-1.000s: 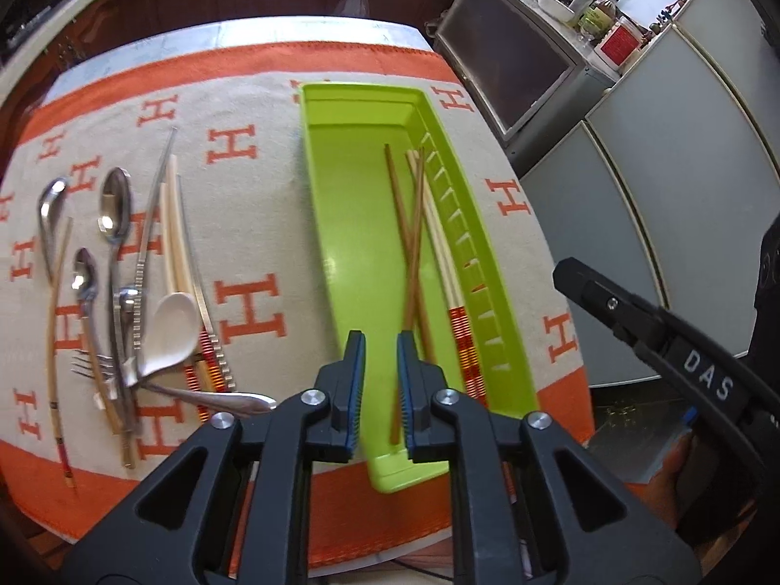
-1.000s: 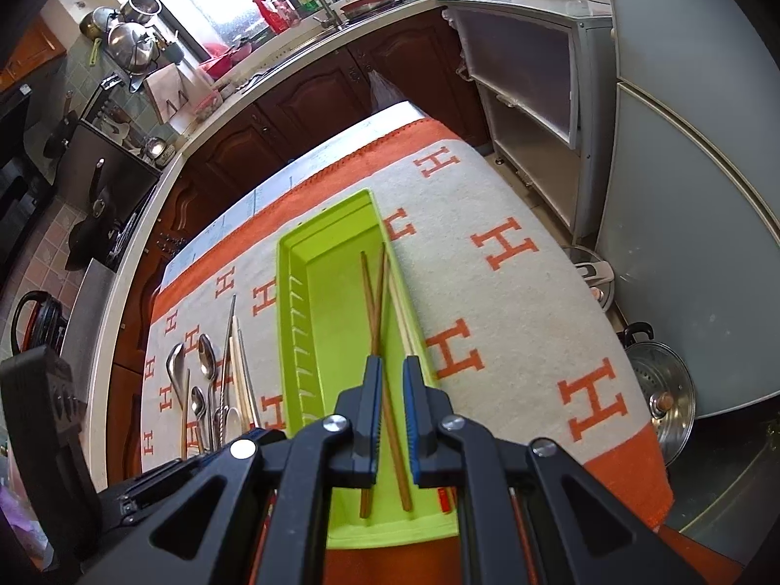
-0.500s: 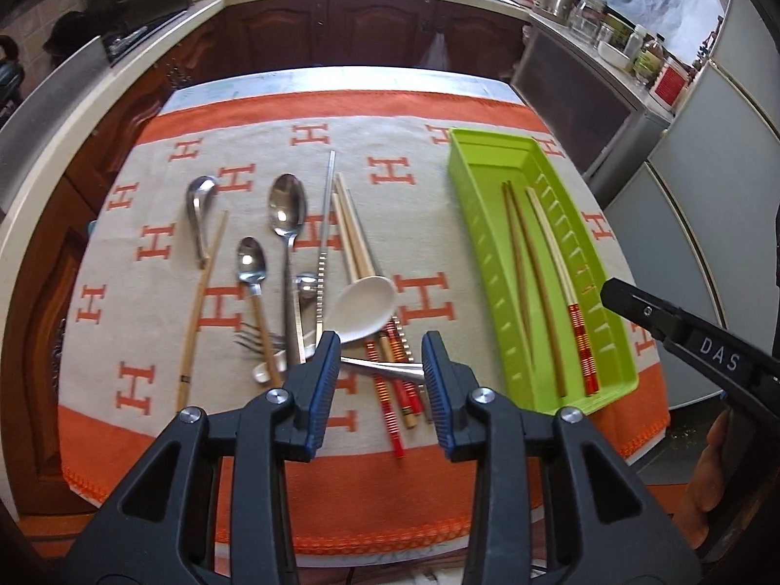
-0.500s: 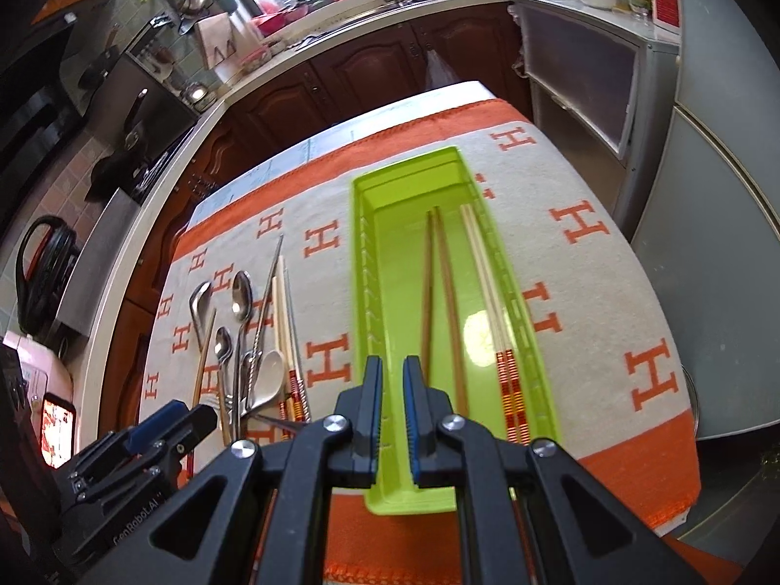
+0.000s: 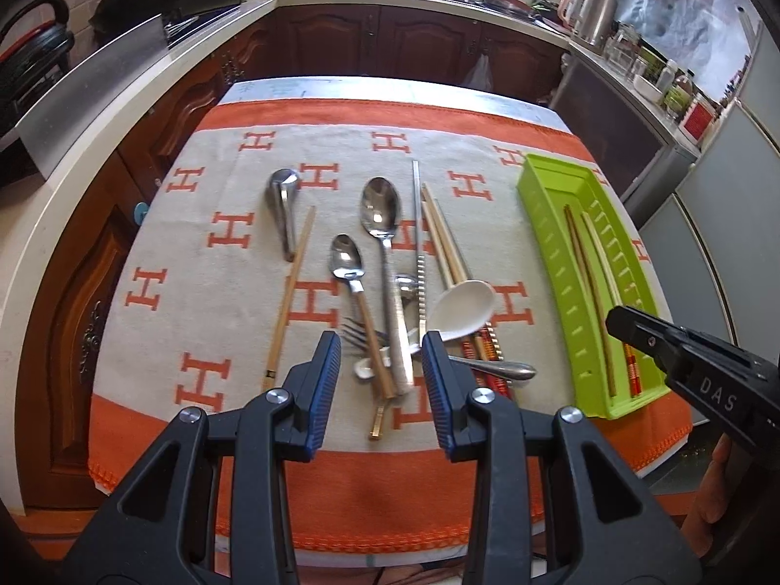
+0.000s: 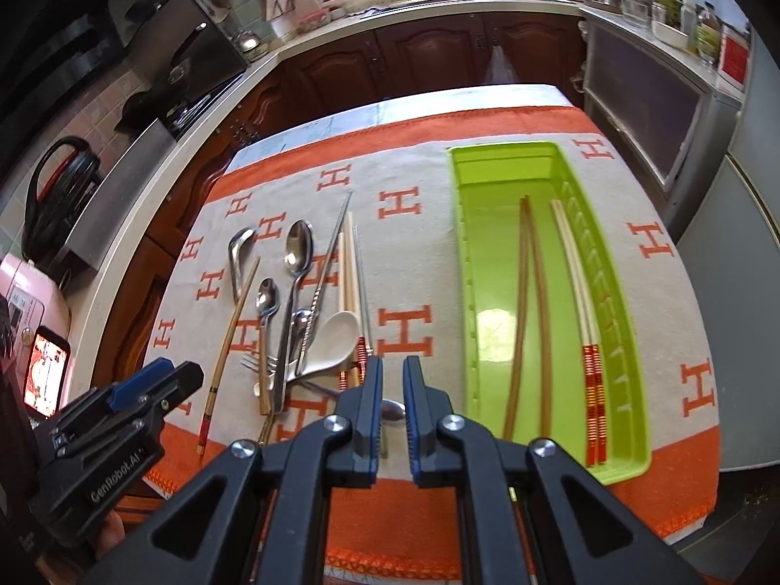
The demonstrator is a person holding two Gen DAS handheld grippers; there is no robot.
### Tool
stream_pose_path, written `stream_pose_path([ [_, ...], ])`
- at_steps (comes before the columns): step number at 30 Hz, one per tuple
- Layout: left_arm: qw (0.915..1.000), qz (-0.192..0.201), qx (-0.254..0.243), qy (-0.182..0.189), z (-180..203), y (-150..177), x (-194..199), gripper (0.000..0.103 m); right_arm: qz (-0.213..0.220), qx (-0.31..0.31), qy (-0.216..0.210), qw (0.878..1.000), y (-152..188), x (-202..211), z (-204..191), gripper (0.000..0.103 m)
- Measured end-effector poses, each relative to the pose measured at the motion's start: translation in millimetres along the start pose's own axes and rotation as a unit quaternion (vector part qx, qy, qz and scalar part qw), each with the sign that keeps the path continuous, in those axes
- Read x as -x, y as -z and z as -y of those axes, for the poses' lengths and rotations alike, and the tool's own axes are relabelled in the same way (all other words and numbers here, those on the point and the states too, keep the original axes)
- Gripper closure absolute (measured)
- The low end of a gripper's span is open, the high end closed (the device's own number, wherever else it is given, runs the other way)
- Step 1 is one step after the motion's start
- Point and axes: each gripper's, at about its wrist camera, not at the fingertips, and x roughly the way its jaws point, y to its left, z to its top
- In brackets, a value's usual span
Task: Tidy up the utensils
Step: 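Grasp a steel chopstick with the right tool while the left tool grasps a wooden chopstick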
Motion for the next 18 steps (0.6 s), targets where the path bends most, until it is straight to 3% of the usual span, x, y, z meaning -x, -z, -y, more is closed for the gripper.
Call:
stream_pose_path([
  [11, 0.9989, -0.018, 0.042, -0.004, -64, -12, -23, 0.072, -0.067, -0.006, -0.071, 0.995, -18, -52, -24, 0.095],
  [18, 0.9972, -0.053, 0.052, 0.002, -88, -18, -57, 0.072, -0.100, -0.033, -0.111, 0.988, -47, -87, -29, 0.095],
])
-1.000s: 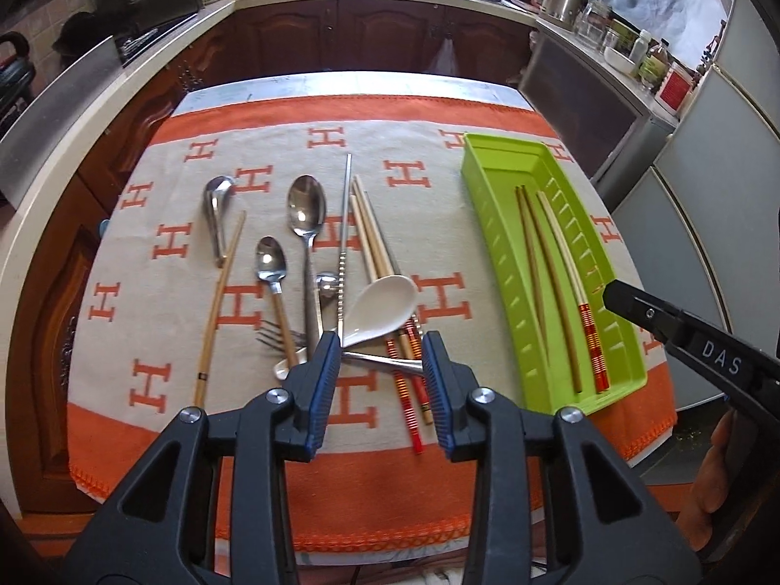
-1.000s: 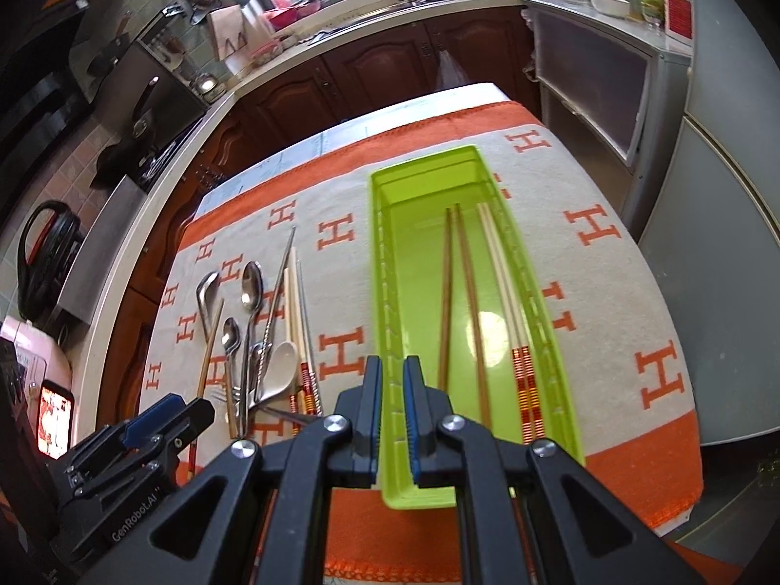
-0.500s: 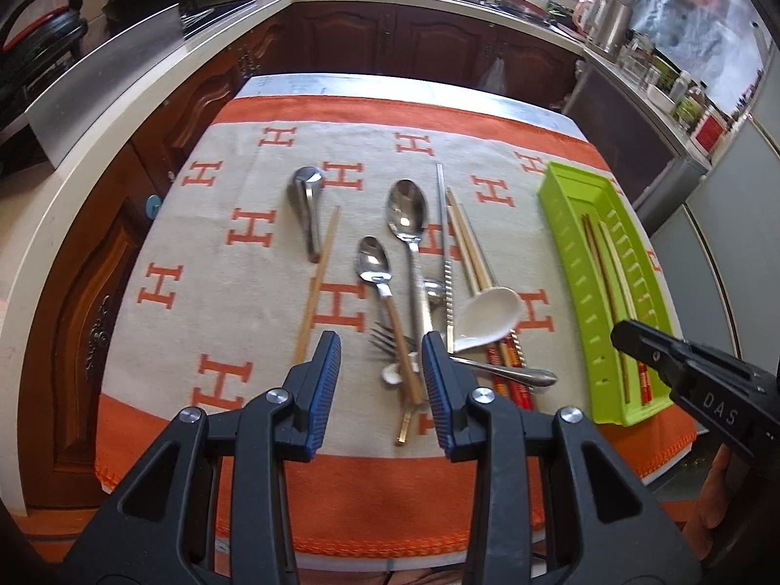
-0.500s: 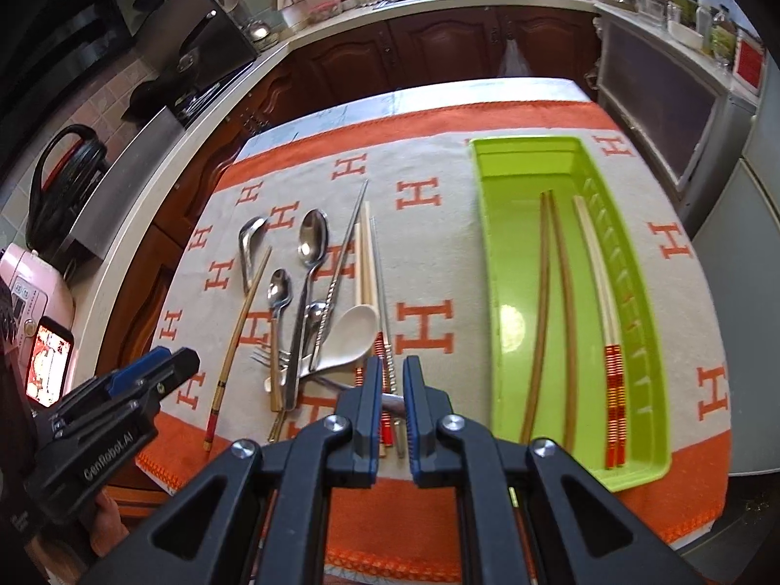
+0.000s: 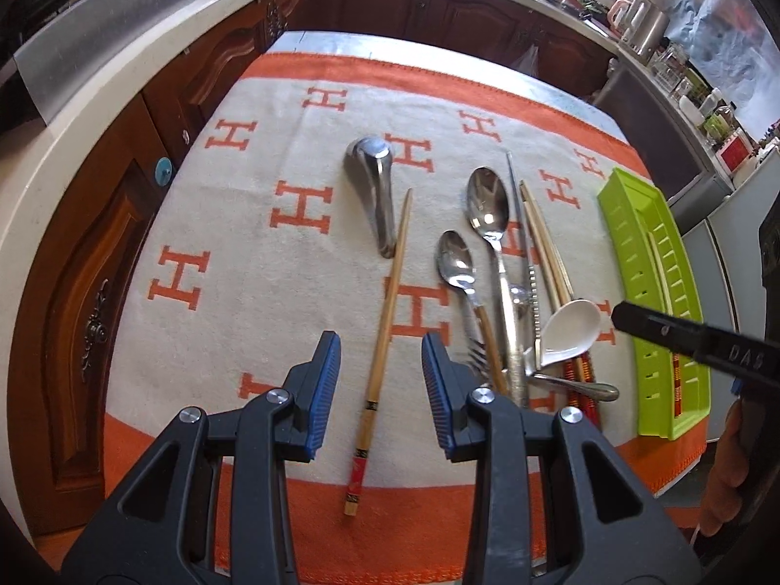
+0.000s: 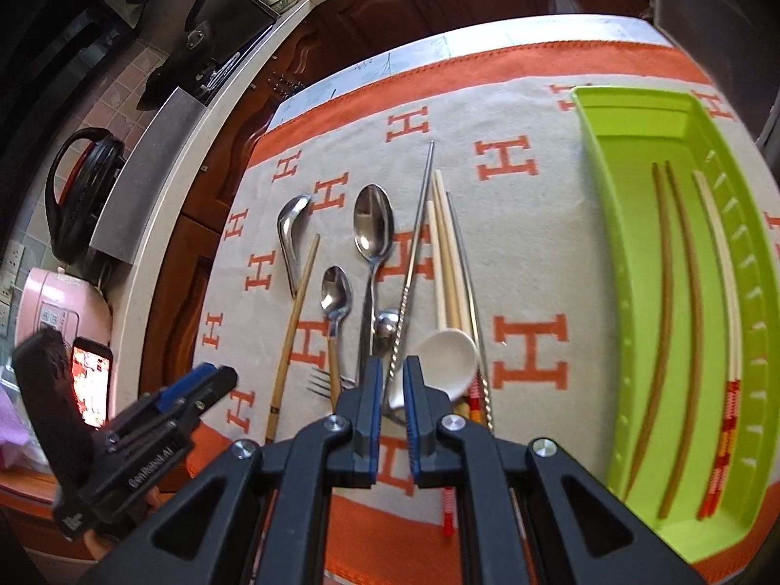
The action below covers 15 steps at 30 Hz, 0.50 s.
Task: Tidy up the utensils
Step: 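Grasp a steel chopstick with the right tool while the left tool grasps a wooden chopstick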
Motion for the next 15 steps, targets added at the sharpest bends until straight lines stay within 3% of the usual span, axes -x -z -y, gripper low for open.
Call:
stream_pose_path([
  [8, 0.9987, -0.046, -0.018, 0.004, -2, 1, -36, 0.072, -0.034, -0.018, 0.004, 0.999, -33, -39, 0, 0.094],
  [11, 0.9979, -0.058, -0.028, 0.003, 1, 5, -46, 0.071, -0.042, -0.024, 0.017, 0.999, -39, -53, 3, 0.083],
  [15, 0.9975, -0.062, -0.032, -0.001, 2, 8, -51, 0.063, -0.047, -0.029, 0.026, 0.998, -45, -66, 7, 0.082],
])
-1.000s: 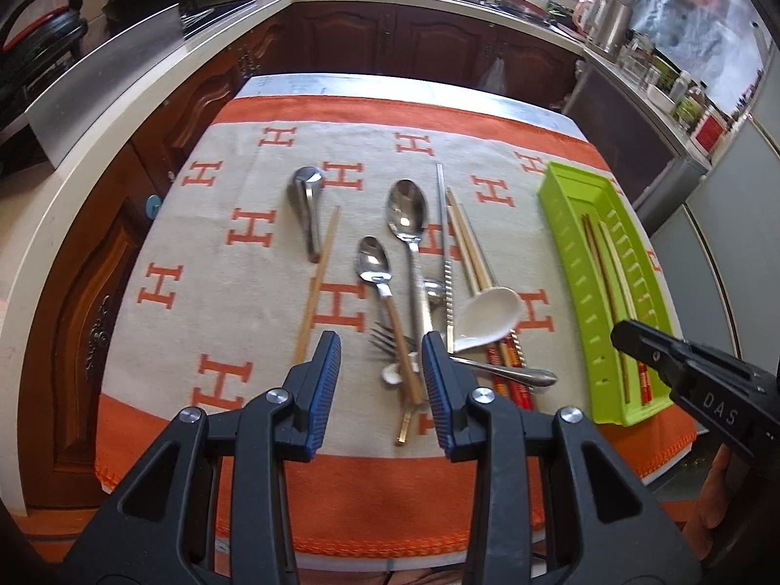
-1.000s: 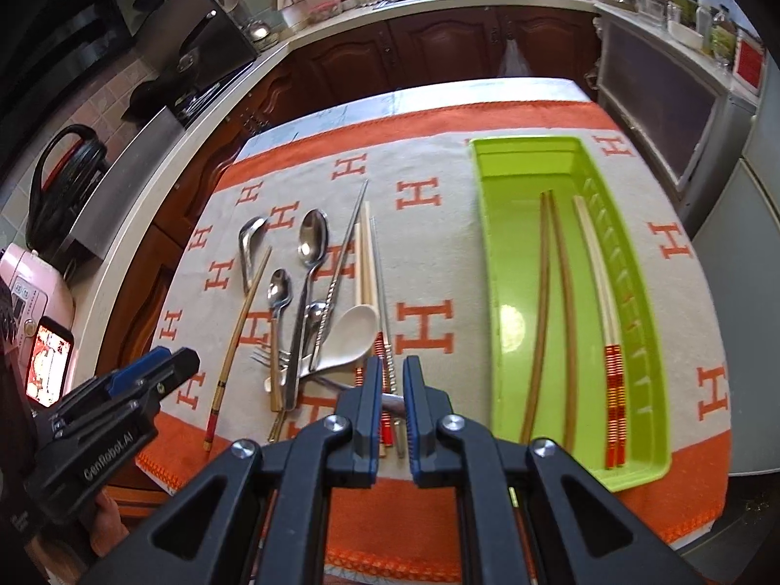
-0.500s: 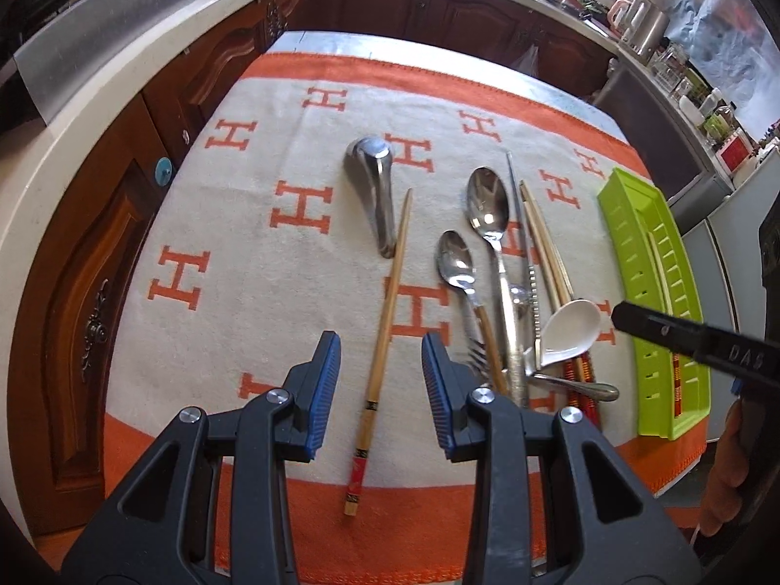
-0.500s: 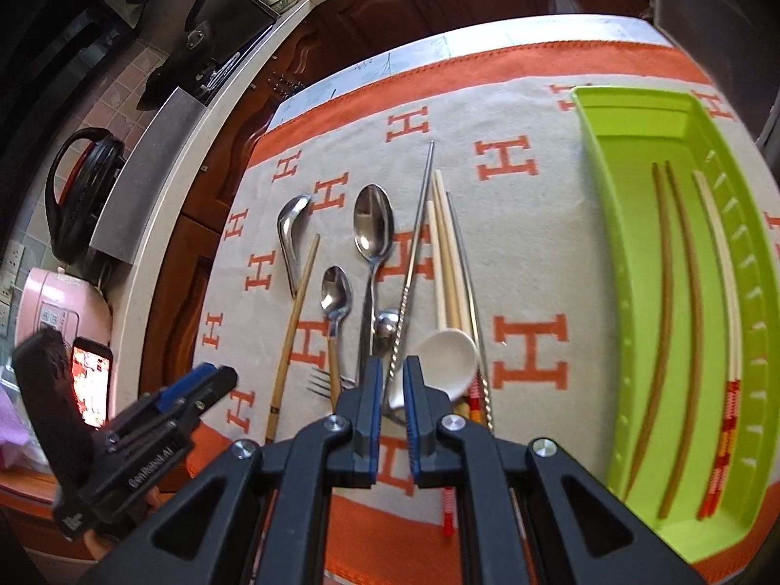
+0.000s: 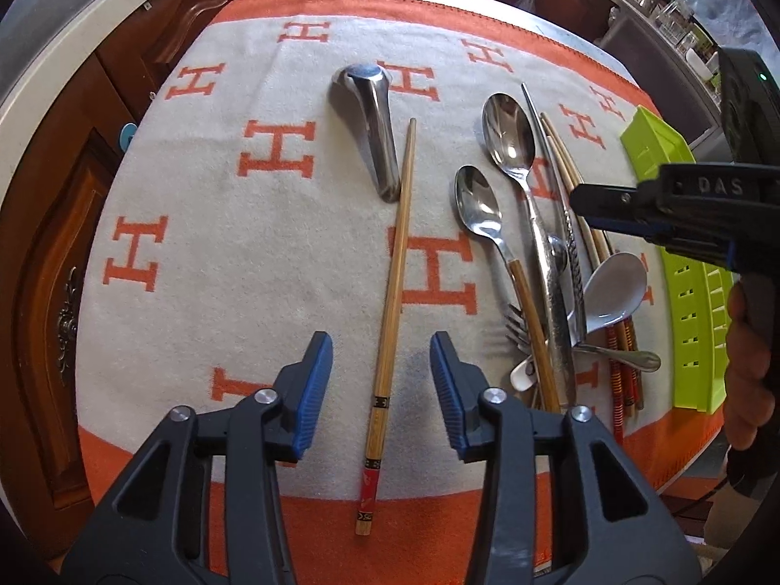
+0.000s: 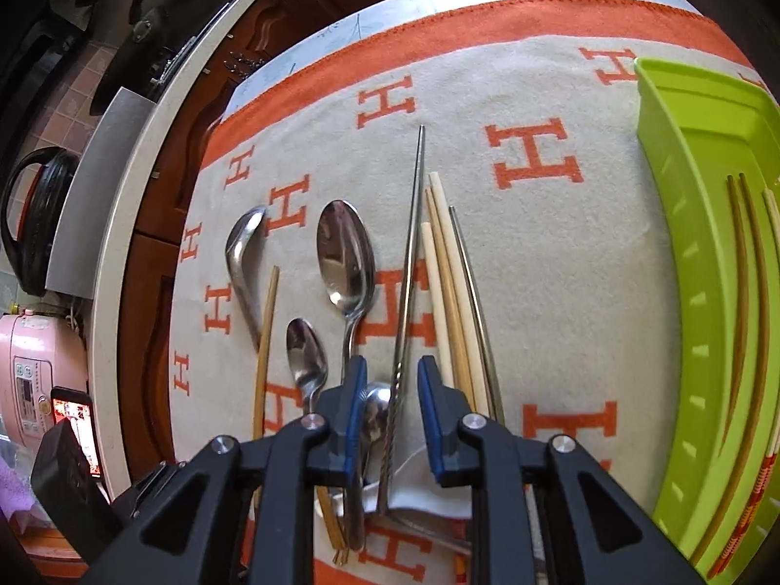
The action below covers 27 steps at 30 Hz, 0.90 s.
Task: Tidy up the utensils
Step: 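Grasp a steel chopstick with the right tool while the left tool grasps a wooden chopstick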
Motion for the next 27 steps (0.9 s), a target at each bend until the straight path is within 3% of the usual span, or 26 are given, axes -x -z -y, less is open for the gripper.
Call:
stream_pose_path([
  [8, 0.9999, -0.009, -0.010, -0.010, 0, 0, -4, 0.063, 0.006, 0.033, 0.046, 0.998, -7, -11, -13, 0.082],
  [12, 0.9997, -0.011, -0.014, -0.017, 2, 1, -6, 0.063, 0.018, 0.087, 0.108, 0.990, -1, -15, -30, 0.092],
  [14, 0.9996, -0.011, -0.016, -0.021, 3, 1, -7, 0.063, 0.023, 0.093, 0.115, 0.989, 2, -15, -30, 0.095],
  [24, 0.9985, -0.011, -0.019, -0.049, 11, 1, -10, 0.063, 0.051, 0.010, 0.011, 0.999, 2, 24, 1, 0.098],
  [26, 0.9984, -0.010, -0.013, -0.053, 9, 0, -9, 0.071, 0.059, 0.002, -0.005, 0.998, 4, 37, 6, 0.098],
  [27, 0.9984, -0.009, -0.009, -0.055, 9, 0, -9, 0.081, 0.065, -0.001, -0.012, 0.998, 6, 44, 9, 0.098],
])
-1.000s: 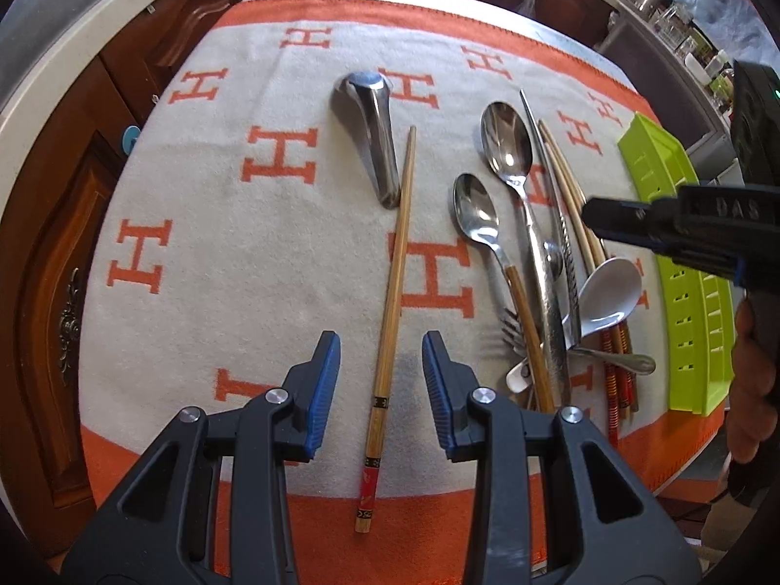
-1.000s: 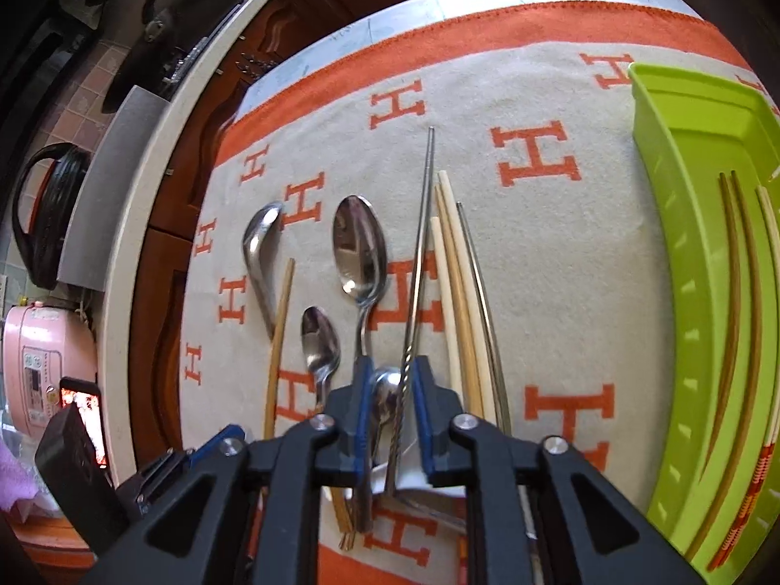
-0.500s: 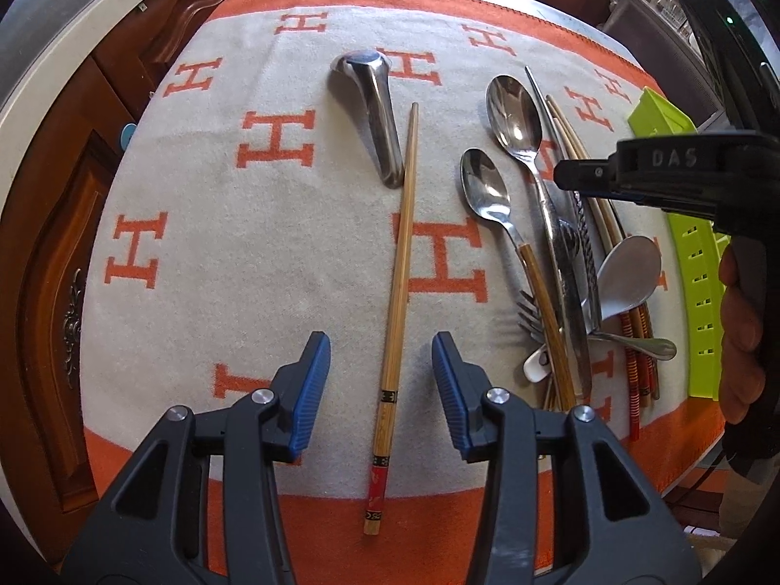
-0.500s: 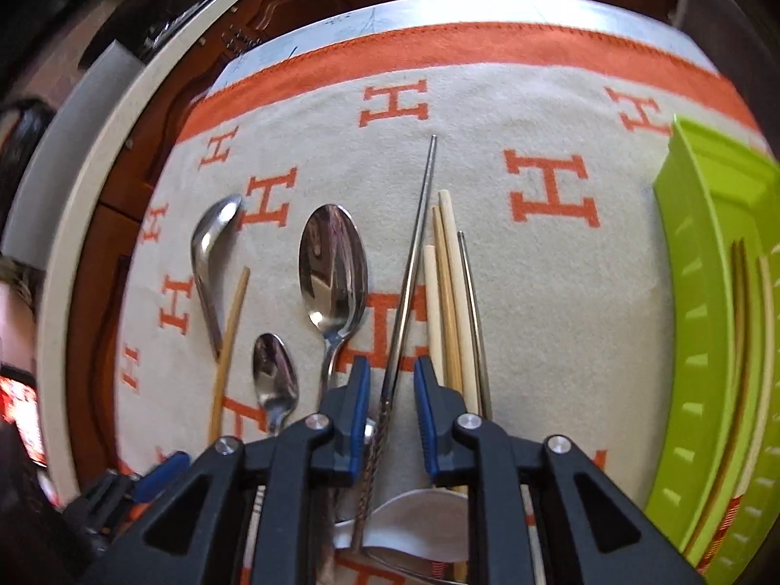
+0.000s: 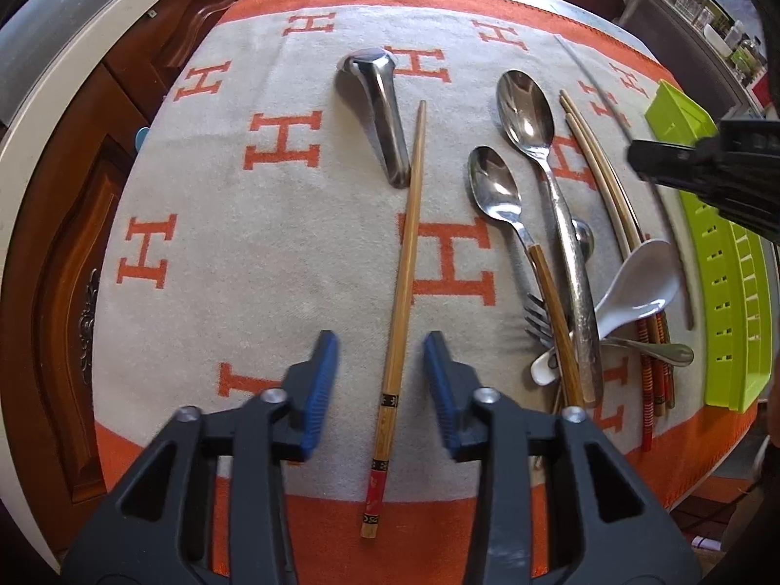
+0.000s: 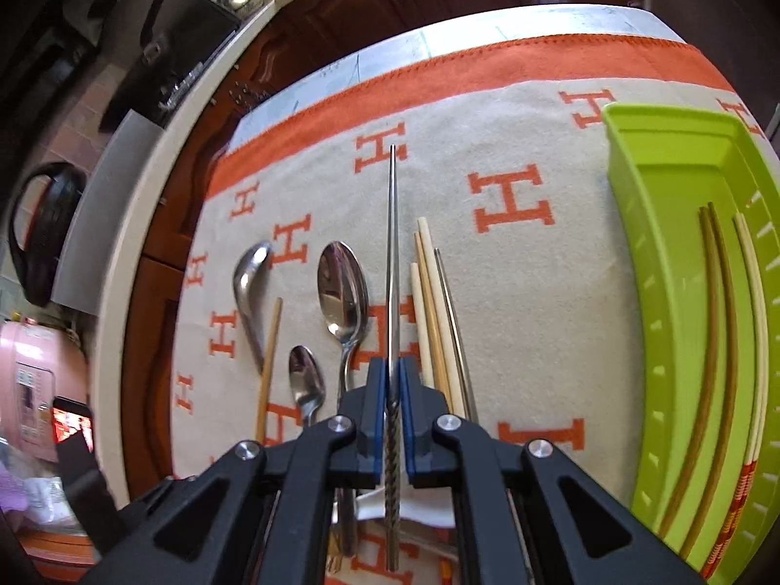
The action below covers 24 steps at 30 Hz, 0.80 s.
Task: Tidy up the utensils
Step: 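Grasp a steel chopstick with the right tool while the left tool grasps a wooden chopstick, then place both held chopsticks into the lime-green tray and open both tools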
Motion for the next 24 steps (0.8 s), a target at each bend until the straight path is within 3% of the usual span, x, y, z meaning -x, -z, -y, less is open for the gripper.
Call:
stream_pose_path([
  [1, 1.0000, -0.001, 0.002, 0.001, -1, -1, 0, 0.089, 0.006, -0.002, -0.006, 1.000, 1, 8, 3, 0.098],
  [3, 1.0000, -0.004, 0.009, 0.003, -1, -2, -1, 0.096, 0.015, -0.004, -0.014, 1.000, 4, 21, 7, 0.098],
  [13, 0.9977, -0.005, 0.059, 0.034, 3, -1, 12, 0.098, 0.050, -0.024, -0.022, 0.998, 18, 72, 48, 0.098],
  [18, 0.9960, 0.012, 0.061, 0.065, 20, -3, 41, 0.098, 0.062, -0.032, 0.002, 0.998, 25, 91, 76, 0.097],
  [24, 0.9924, 0.033, 0.030, 0.114, 70, -15, 77, 0.098, 0.053, -0.035, 0.056, 0.996, 34, 97, 112, 0.097],
])
